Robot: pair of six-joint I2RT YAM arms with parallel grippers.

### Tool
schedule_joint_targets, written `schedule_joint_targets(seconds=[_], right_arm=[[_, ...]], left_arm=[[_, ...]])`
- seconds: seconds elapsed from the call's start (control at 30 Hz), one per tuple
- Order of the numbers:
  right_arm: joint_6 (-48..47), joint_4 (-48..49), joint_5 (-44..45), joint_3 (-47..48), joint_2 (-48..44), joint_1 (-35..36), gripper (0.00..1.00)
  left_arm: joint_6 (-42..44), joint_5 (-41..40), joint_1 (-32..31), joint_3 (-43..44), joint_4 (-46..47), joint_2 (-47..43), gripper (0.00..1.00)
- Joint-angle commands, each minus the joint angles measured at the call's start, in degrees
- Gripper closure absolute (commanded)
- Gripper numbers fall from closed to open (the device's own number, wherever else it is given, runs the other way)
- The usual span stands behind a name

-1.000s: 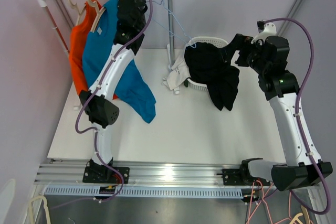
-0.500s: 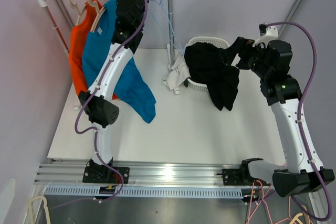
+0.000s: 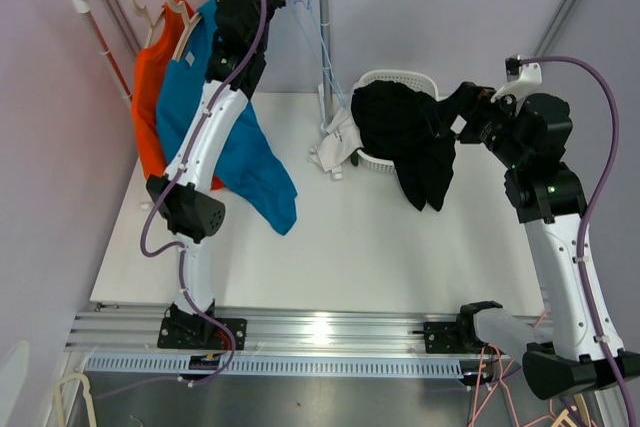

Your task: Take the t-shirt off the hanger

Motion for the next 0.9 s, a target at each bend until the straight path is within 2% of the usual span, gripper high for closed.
schedule_joint_targets(seconds=[0.0, 0.33, 0.43, 0.57, 0.67, 0.87], right_arm=[[0.9, 3.21, -2.76, -1.18, -3.11, -0.18, 0.0], [0.9, 3.65, -5.84, -3.21, -3.73, -0.18, 0.01], [0.81, 3.74, -6.45, -3.29, -4.08, -0.09, 0.01], [0.9, 3.65, -6.81, -3.47, -4.69, -0.09, 0.01], [1.16, 3.82, -7.16, -4.0, -5.13, -0.18, 0.01], [1.25, 3.91, -7.33, -4.17, -5.66, -0.18, 0.0]], left_arm=[[-3.1, 0.96, 1.72, -1.77, -15.5, 3.81, 0.99], [-2.66, -0.53, 2.42, -2.3, -20.25, 2.94, 0.99], [-1.88, -5.78, 2.51, -5.54, -18.6, 1.01, 0.99], [-1.08, -12.74, 2.86, -17.03, -10.16, -6.97, 1.0], [0.4, -13.9, 2.95, -21.63, -6.38, -9.81, 1.0], [3.04, -13.99, 3.13, -17.16, -7.41, -7.89, 1.0]])
